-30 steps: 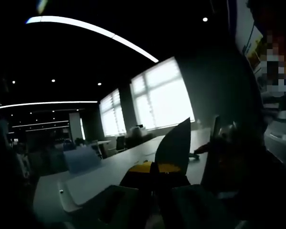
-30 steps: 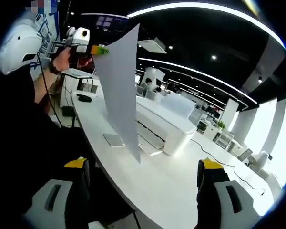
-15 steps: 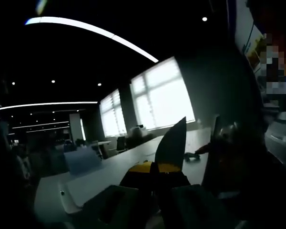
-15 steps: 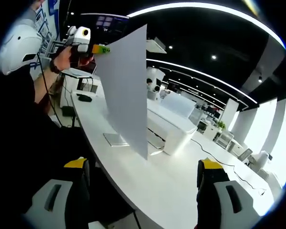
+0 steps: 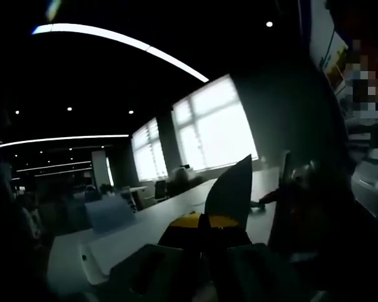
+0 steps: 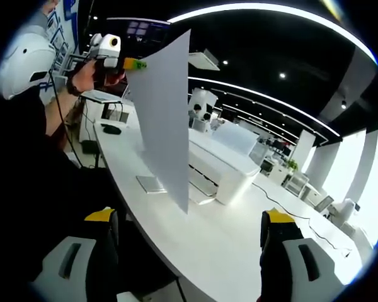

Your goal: Remove the paper from the printer output slot and place it on top of the printer

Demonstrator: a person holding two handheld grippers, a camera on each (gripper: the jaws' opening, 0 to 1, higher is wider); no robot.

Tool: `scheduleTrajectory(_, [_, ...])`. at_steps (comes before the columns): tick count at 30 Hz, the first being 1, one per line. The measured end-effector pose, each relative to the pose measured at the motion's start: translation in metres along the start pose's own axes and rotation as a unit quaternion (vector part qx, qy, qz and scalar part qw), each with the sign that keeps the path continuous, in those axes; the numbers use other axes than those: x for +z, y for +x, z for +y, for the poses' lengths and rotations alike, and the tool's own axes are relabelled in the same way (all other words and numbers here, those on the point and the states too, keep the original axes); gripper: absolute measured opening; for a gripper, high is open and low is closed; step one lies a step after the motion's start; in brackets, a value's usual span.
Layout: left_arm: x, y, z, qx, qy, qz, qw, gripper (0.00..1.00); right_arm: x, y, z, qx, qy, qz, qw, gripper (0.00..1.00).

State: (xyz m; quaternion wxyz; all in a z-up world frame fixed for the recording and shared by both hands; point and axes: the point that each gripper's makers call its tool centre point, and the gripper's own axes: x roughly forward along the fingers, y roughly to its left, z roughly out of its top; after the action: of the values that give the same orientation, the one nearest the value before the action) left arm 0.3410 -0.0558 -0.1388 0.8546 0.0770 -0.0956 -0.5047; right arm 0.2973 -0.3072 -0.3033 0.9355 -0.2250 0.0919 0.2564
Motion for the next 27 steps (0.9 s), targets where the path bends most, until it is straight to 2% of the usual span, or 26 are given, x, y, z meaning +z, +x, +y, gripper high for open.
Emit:
scheduleTrajectory(19, [0.0079,0.0061,0.0057,-0.003,0.013,0.003,0.9999,0.06,-0.0005,-0.0001,-0.0012,0.0,-0.001,0.001,1.0,0.89])
scheduleTrajectory(27, [0.0107,0.009,-0.0005,-0.004,0.022,0.004,0.9997,0.06,-0.002,-0.0004,-0.0007,-0.001,0.0,0.002,1.0,0.89])
